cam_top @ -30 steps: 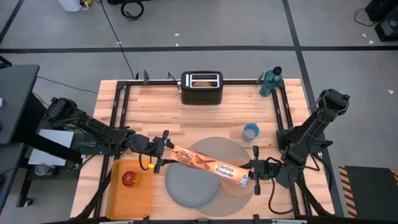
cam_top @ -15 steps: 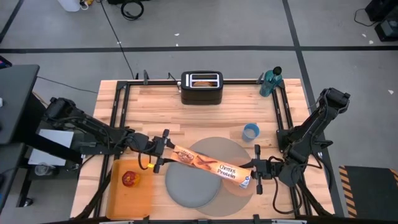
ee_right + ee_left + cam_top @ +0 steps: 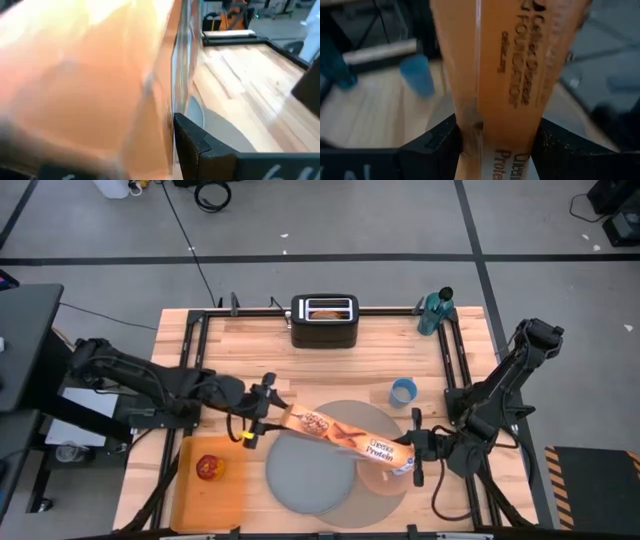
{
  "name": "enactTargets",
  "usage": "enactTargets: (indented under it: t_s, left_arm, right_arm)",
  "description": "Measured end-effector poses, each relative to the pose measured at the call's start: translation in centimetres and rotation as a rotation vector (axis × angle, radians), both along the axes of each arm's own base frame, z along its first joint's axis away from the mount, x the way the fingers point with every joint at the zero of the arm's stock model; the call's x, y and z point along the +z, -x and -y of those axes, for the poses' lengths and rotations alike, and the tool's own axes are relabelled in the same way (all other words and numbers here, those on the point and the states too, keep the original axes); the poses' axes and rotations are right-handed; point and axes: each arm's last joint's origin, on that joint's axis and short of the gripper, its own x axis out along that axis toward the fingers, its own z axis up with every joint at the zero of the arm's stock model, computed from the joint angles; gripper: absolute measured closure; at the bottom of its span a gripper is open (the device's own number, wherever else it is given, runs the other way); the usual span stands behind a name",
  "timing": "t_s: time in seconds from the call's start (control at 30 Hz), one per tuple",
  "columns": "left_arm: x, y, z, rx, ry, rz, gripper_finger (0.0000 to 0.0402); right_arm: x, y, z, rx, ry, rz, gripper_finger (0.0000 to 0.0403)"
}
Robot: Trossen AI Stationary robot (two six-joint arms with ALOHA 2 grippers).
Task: Arrange a breakfast setting
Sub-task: Pour the cereal from the cereal box into the orange bowl
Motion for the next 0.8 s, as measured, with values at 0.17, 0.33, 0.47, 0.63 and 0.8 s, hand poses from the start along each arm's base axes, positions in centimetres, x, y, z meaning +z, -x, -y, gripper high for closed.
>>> enactTargets:
  t_s: [0.17, 0.33, 0.47, 0.63, 0.8]
  left_arm:
    - [2.3, -1.0, -0.5, -0.014, 0.056, 0.016, 0.0194]
    - [2.0, -2.6, -0.1, -0.015, 0.041, -0.022, 0.0194]
    - [0.9, -3.6, -0.1, -0.014, 0.011, -0.081, 0.0194]
    - [1.6, -4.2, -0.3, -0.003, 0.005, -0.114, 0.0194]
    - [1.9, -4.2, -0.4, 0.003, 0.004, -0.108, 0.0194]
  right_arm:
    - [0.0, 0.3, -0.3, 0.025, -0.028, -0.006, 0.0378]
    - [0.3, 1.0, -0.4, 0.03, -0.019, 0.002, 0.0378]
    - [0.5, 1.6, -0.5, 0.025, -0.001, 0.017, 0.0378]
    - [0.5, 1.7, -0.2, 0.046, -0.011, -0.014, 0.0378]
    - [0.0, 1.5, 0.2, 0.032, 0.01, -0.05, 0.0378]
